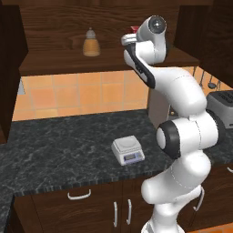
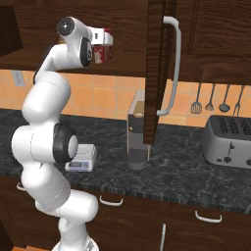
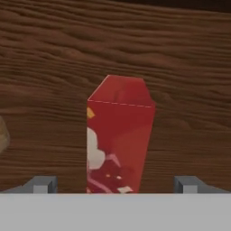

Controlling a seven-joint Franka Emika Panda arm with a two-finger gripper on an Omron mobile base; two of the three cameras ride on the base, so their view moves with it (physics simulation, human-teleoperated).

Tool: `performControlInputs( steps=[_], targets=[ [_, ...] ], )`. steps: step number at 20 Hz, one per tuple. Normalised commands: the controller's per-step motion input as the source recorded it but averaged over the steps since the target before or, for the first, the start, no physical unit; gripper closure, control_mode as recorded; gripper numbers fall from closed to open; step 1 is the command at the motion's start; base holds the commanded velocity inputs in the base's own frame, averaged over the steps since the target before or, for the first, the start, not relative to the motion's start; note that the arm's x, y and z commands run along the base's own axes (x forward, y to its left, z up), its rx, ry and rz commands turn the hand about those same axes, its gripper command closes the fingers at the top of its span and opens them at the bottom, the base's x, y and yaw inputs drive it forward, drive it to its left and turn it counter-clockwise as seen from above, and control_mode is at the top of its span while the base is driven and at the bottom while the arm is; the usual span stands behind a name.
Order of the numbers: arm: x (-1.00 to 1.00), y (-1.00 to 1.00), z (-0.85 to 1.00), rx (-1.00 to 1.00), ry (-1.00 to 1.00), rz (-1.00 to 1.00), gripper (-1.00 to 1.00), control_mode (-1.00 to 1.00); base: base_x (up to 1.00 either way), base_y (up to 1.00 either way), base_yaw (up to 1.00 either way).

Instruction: Pick the cereal and place it on the digital scale for weighing, and close the cabinet.

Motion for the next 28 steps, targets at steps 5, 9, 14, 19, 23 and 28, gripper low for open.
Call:
performControlInputs(
  steps=[5, 9, 14, 19, 23, 28],
  targets=[
    [0.29, -0.01, -0.02, 0.00, 0.01, 0.00, -1.00, -1.00, 0.00, 0.00, 0.00],
    [0.31, 0.00, -0.03, 0.00, 0.00, 0.00, -1.00, -1.00, 0.00, 0.00, 0.00],
    [0.33, 0.00, -0.12, 0.00, 0.00, 0.00, -1.00, -1.00, 0.00, 0.00, 0.00],
    [0.34, 0.00, -0.15, 0.00, 0.00, 0.00, 1.00, -1.00, 0.00, 0.00, 0.00],
    [0.14, 0.00, -0.13, 0.00, 0.00, 0.00, 1.00, -1.00, 0.00, 0.00, 0.00],
    [-0.13, 0.00, -0.19, 0.00, 0.00, 0.00, 1.00, -1.00, 0.00, 0.00, 0.00]
  ],
)
